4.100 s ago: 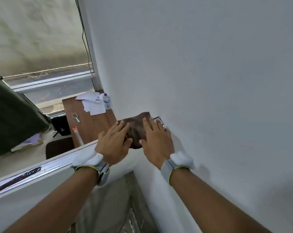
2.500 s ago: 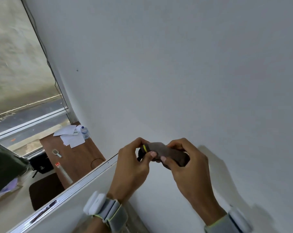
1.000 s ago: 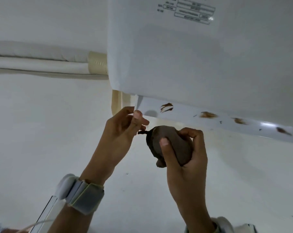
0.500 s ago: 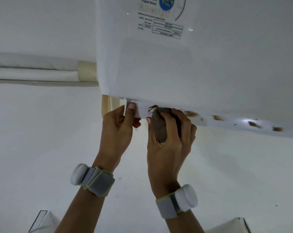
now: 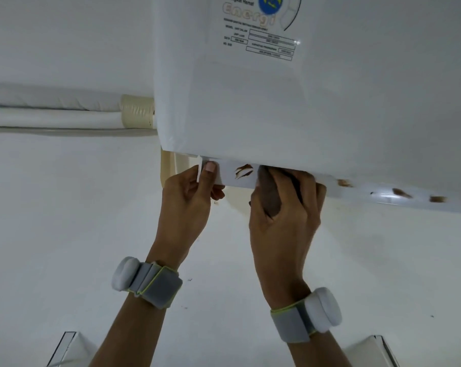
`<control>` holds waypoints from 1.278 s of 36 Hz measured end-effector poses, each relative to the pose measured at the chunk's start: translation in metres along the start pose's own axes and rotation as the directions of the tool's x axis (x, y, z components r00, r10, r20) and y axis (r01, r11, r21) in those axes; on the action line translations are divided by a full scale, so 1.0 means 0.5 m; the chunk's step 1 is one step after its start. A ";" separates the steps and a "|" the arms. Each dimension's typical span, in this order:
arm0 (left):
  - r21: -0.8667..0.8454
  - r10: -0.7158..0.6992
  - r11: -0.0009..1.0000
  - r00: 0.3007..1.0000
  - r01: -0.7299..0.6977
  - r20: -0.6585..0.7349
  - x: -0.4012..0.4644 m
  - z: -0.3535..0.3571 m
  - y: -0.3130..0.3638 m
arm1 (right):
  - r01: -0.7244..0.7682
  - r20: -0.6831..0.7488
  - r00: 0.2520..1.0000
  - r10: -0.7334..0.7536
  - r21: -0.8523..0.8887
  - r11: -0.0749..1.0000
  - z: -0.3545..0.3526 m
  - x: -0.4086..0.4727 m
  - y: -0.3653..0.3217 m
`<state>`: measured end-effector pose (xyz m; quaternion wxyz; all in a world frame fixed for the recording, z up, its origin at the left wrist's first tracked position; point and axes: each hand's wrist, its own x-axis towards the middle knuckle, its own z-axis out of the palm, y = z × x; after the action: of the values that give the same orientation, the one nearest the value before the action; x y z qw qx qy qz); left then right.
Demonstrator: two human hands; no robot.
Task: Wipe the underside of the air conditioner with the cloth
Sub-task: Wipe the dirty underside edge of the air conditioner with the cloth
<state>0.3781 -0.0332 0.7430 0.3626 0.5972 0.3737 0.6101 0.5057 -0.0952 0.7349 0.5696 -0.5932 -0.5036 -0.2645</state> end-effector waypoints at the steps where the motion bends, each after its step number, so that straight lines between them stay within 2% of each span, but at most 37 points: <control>1: 0.006 0.001 1.000 1.000 -0.001 0.004 0.000 0.000 0.000 | 0.010 0.009 1.000 -0.010 -0.011 1.000 0.006 0.002 -0.008; 8: 0.001 0.005 1.000 1.000 -0.005 0.008 -0.001 -0.005 0.003 | 0.088 0.140 0.986 -0.092 0.035 0.995 0.012 -0.039 -0.021; 15: -0.004 0.000 1.000 1.000 0.000 0.002 -0.001 -0.004 0.001 | -0.006 0.005 1.000 0.006 0.019 1.000 0.007 0.006 -0.018; 22: -0.011 0.026 1.000 1.000 -0.026 -0.005 -0.002 -0.001 0.001 | 0.139 0.176 0.974 -0.140 0.020 0.990 0.005 -0.030 -0.020; 24: -0.014 0.025 1.000 1.000 -0.025 -0.006 -0.001 -0.001 0.001 | 0.115 0.164 0.979 -0.117 0.019 0.993 -0.007 -0.022 -0.006; 27: -0.008 0.027 1.000 1.000 -0.027 -0.010 -0.002 -0.002 0.002 | 0.007 0.053 0.999 -0.008 0.020 1.000 -0.007 0.009 -0.015; 29: -0.012 0.024 1.000 1.000 -0.024 -0.007 -0.003 -0.002 0.004 | -0.020 0.034 0.999 0.019 0.020 1.000 0.003 0.018 -0.040; 36: -0.026 0.020 0.999 1.000 -0.020 0.014 -0.003 -0.008 0.009 | 0.093 0.204 0.974 -0.095 0.018 0.995 -0.002 -0.028 -0.039; 41: -0.033 0.016 0.999 1.000 -0.016 0.010 -0.004 -0.007 0.011 | -0.029 0.083 0.996 0.030 -0.009 1.000 -0.007 0.013 -0.038; 46: 0.014 0.036 0.999 0.999 -0.036 0.009 -0.002 -0.008 0.008 | 0.057 0.161 0.985 -0.061 0.028 0.998 0.021 -0.016 -0.069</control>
<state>0.3740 -0.0361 0.7460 0.3488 0.6090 0.3658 0.6112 0.4694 -0.0931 0.7398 0.5255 -0.5909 -0.5686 -0.2264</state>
